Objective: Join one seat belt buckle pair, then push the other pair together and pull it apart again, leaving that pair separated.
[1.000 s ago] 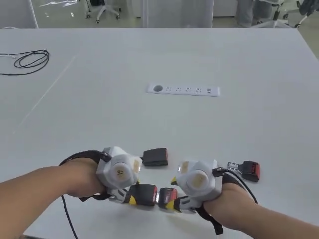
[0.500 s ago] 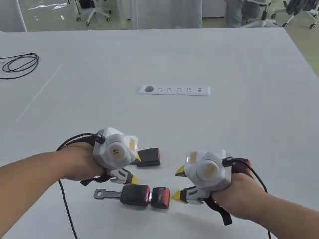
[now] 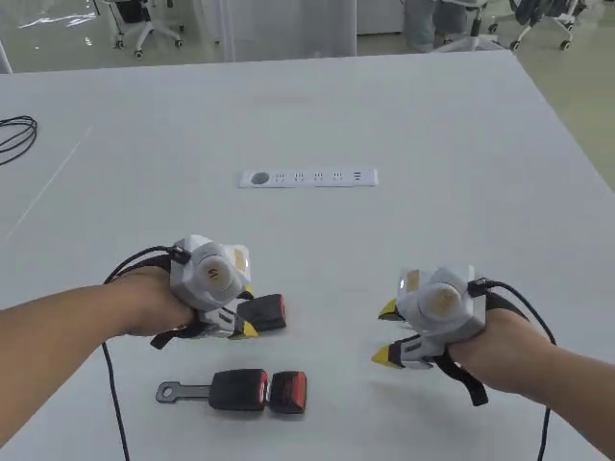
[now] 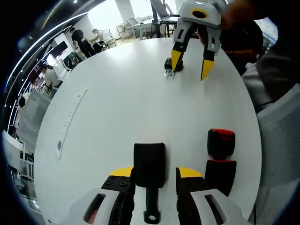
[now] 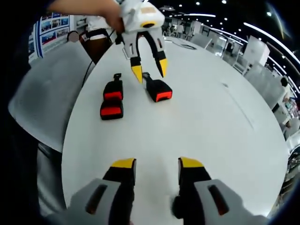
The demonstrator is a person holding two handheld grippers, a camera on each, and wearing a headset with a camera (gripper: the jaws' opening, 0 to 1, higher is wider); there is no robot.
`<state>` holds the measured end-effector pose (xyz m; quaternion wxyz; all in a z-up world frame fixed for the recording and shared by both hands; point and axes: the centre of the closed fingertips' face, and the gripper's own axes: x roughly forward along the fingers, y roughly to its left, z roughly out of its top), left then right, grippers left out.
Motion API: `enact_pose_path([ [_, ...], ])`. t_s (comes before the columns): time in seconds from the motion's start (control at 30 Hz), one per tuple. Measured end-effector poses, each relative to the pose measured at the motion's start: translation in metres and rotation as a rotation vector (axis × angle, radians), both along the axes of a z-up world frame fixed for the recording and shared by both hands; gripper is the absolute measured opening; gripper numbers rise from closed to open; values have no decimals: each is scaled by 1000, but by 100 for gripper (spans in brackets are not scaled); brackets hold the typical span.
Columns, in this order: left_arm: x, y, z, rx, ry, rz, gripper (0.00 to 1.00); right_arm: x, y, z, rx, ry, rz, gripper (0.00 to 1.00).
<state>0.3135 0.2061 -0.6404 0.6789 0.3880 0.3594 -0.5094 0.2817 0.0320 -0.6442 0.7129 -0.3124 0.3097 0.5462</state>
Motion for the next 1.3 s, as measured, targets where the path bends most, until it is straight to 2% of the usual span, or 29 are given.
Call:
enact_pose_path([
  [0.13,7,1,-2,7,0,-4,35,12,-20,-1,-17,-7,-23,35],
  [0.3,11,8,-11,42,2,-41,35,26,-49,-7,-55,-14,-52,35],
  [0.4,16,14,-18,62,11,-42,36,31,-66,-12,-71,-11,-71,35],
  [0.53,17,15,-23,71,24,-52,40,35,-83,-17,-91,0,-89,35],
  [0.67,16,14,-26,76,35,-71,39,37,-90,-22,-108,7,-84,35],
  [0.83,11,13,-30,80,70,-93,33,36,-93,-29,-121,23,-72,33],
  [1.17,9,12,-32,105,62,-168,31,35,-90,-31,-116,34,-18,32],
  [1.3,9,11,-33,112,67,-179,31,35,-89,-31,-121,34,-7,31],
])
